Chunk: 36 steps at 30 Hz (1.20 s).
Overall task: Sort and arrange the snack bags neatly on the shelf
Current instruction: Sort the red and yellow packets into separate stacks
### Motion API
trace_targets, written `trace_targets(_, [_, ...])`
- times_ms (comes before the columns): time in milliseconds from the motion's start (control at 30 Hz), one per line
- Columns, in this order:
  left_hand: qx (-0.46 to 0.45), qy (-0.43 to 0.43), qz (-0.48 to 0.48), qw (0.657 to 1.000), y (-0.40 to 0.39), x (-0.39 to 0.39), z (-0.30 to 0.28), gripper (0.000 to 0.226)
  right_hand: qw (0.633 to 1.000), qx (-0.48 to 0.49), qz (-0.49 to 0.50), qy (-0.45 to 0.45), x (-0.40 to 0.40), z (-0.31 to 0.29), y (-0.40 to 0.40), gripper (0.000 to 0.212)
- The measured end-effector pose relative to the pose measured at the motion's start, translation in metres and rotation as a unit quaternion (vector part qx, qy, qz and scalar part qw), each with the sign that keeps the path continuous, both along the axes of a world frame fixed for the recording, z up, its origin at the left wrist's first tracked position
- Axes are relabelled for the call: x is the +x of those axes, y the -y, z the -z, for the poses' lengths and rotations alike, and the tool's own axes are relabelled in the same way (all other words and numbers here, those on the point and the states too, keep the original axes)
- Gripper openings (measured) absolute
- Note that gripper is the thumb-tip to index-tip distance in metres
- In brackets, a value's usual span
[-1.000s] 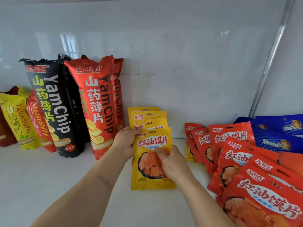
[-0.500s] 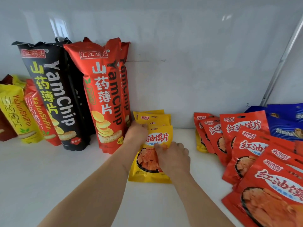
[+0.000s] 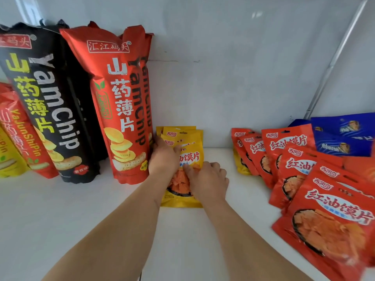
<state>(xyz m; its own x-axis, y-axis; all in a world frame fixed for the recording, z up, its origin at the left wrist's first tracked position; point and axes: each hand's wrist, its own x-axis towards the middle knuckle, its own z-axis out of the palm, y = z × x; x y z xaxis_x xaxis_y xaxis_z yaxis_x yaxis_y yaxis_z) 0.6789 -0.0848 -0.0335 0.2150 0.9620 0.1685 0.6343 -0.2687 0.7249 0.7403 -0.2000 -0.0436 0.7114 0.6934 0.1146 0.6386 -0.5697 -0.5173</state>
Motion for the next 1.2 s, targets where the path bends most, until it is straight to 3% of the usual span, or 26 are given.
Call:
trace_targets(133, [0.018,-0.066,0.010,0.998,-0.001,0.000,-0.005,0.085,1.000,0.002,0.019,-0.002,-0.002,0.001,-0.002,0.067])
trace_targets(433, [0.066,-0.054,0.002,0.996,0.003,0.004,-0.013,0.068,0.993,0.091,0.006,-0.077,0.003,-0.006,0.011,0.066])
trace_targets(667, [0.211,-0.081,-0.027,0.974,0.035,0.015,-0.025,0.068,0.990,0.136,-0.021,-0.039,0.039,-0.028,0.071,0.051])
trace_targets(800, [0.342,-0.019,0.054,0.938,0.086,0.045,-0.028,0.059,0.983,0.184,0.006,-0.016,0.072,-0.032,0.137,0.041])
trace_targets(867, [0.313,0.011,0.129,0.941,0.120,0.067,-0.028,0.057,0.977,0.211,0.028,0.005,0.084,-0.031,0.173,0.026])
trace_targets(933, [0.176,0.027,0.217,0.960,0.157,0.085,-0.026,0.048,0.972,0.227,0.057,0.028,0.095,-0.028,0.210,0.017])
trace_targets(1033, [0.067,-0.027,0.265,0.961,0.195,0.104,-0.013,0.048,0.969,0.213,0.120,0.040,0.113,-0.022,0.257,0.031])
trace_targets(1200, [0.050,-0.126,0.262,0.956,0.221,0.119,-0.006,0.059,0.974,0.122,0.192,0.023,0.140,-0.020,0.293,0.048])
